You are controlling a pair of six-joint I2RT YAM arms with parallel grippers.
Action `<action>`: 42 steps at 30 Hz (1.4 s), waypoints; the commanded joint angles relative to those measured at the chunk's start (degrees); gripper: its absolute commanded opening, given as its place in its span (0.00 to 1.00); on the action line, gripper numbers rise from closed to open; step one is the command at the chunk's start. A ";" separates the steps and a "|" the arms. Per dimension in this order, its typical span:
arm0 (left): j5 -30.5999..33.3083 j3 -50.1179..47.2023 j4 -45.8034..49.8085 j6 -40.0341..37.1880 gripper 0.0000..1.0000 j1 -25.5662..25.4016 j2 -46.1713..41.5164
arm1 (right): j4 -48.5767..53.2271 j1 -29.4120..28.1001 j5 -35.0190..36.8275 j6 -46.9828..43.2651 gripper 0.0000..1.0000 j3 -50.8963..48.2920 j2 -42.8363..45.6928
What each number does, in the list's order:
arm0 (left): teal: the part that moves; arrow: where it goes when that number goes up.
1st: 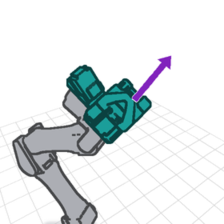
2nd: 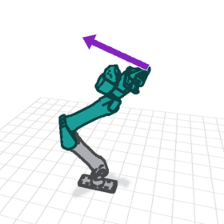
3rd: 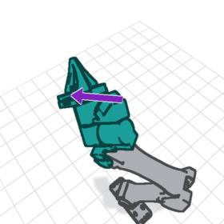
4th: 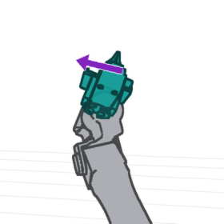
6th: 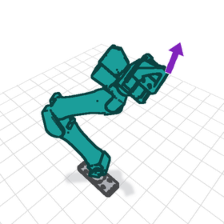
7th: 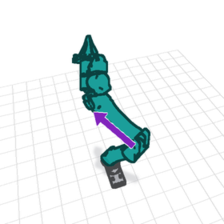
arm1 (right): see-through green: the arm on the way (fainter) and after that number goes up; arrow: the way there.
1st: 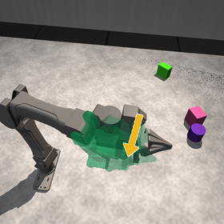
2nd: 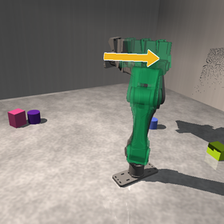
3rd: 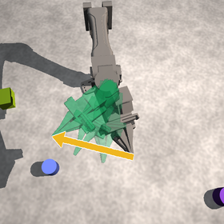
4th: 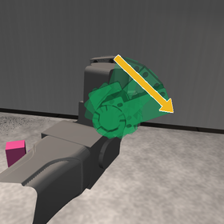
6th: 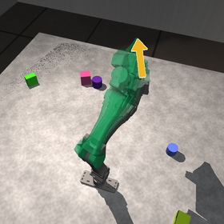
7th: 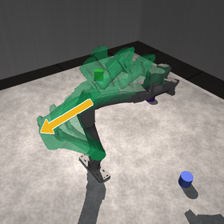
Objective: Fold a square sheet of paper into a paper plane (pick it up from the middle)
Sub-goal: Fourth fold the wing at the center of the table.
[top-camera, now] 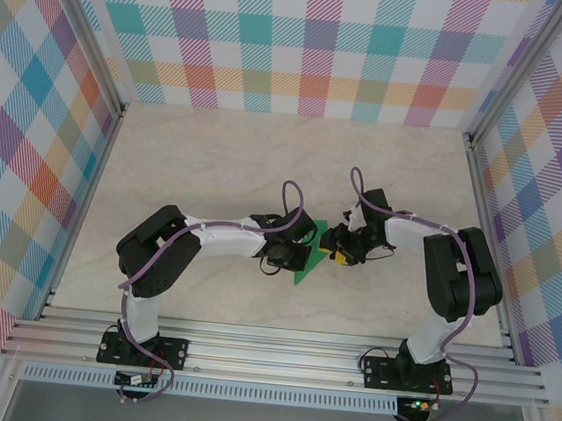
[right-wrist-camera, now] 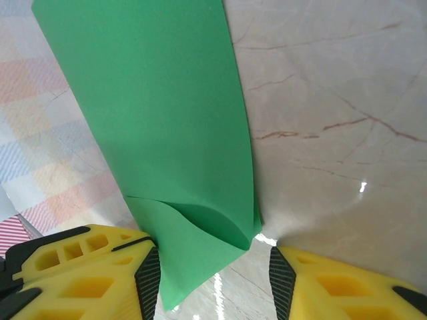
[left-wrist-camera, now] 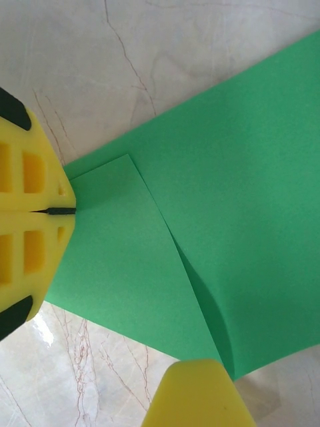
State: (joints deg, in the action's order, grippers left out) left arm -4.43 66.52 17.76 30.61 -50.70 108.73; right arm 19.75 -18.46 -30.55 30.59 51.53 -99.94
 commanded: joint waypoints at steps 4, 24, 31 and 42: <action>0.11 -1.66 1.15 0.51 0.01 0.42 1.07 | -1.97 -0.07 -3.84 0.99 0.44 0.76 -0.43; -0.58 -2.27 0.26 1.48 0.02 0.38 0.26 | -1.61 -0.26 -10.71 -8.94 0.39 1.45 -1.80; -0.85 -1.99 0.04 1.60 0.03 0.39 -0.16 | -0.55 -0.30 -10.35 -12.08 0.34 3.22 -4.25; -0.87 -3.07 -1.30 1.51 0.15 0.29 -3.66 | 1.00 -0.63 -7.93 -11.41 0.13 4.22 -4.95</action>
State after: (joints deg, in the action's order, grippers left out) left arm -4.97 65.23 16.27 32.03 -50.70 108.05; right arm 19.38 -18.81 -39.03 19.88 54.68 -104.73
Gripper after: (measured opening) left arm 0.122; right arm 0.141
